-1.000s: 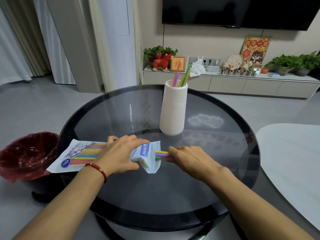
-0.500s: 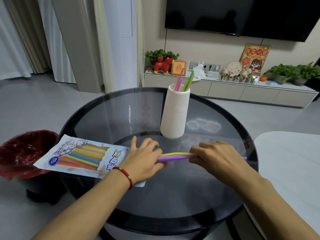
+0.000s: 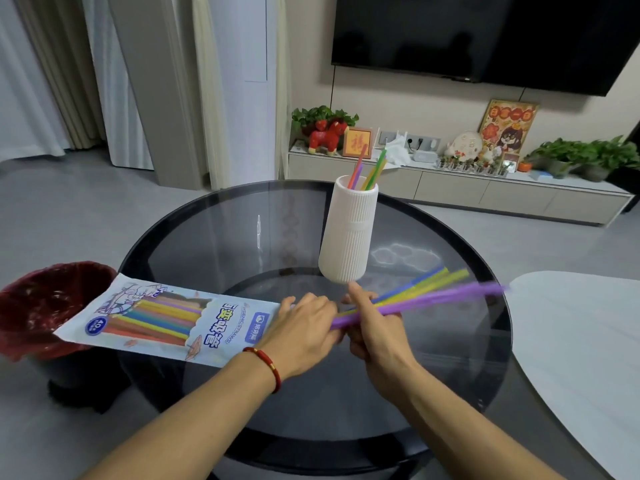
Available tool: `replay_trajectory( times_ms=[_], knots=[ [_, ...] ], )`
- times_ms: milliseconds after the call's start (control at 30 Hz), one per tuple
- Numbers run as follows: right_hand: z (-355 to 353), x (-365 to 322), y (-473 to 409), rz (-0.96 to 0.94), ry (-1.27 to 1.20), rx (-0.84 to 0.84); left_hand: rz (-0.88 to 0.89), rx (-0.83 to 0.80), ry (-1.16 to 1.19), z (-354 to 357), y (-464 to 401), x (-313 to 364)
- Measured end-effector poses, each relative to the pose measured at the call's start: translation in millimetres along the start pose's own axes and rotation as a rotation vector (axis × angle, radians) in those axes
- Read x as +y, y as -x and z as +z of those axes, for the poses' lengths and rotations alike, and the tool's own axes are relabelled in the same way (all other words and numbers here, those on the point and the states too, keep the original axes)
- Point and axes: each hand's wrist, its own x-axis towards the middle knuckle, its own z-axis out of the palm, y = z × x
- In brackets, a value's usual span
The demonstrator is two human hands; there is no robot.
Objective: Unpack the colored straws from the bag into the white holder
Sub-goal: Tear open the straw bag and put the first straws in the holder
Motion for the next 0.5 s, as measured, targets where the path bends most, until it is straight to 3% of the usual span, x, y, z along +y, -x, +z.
replay_trajectory(
  times_ms=[133,267,367,500],
  knots=[
    [-15,-16,-20,-0.166,0.066,0.08,0.029,0.022,0.003,-7,8,-17],
    [-52,-59,-31,-0.525,0.386,0.17,-0.136,0.152,0.045,-19,18,-55],
    [-62,-85,-30,-0.734,0.642,0.146,-0.226,0.068,0.005,-14,22,-65],
    [-48,-89,-29,-0.796,0.888,0.043,-0.247,0.035,0.029,-12,21,-62]
  ],
)
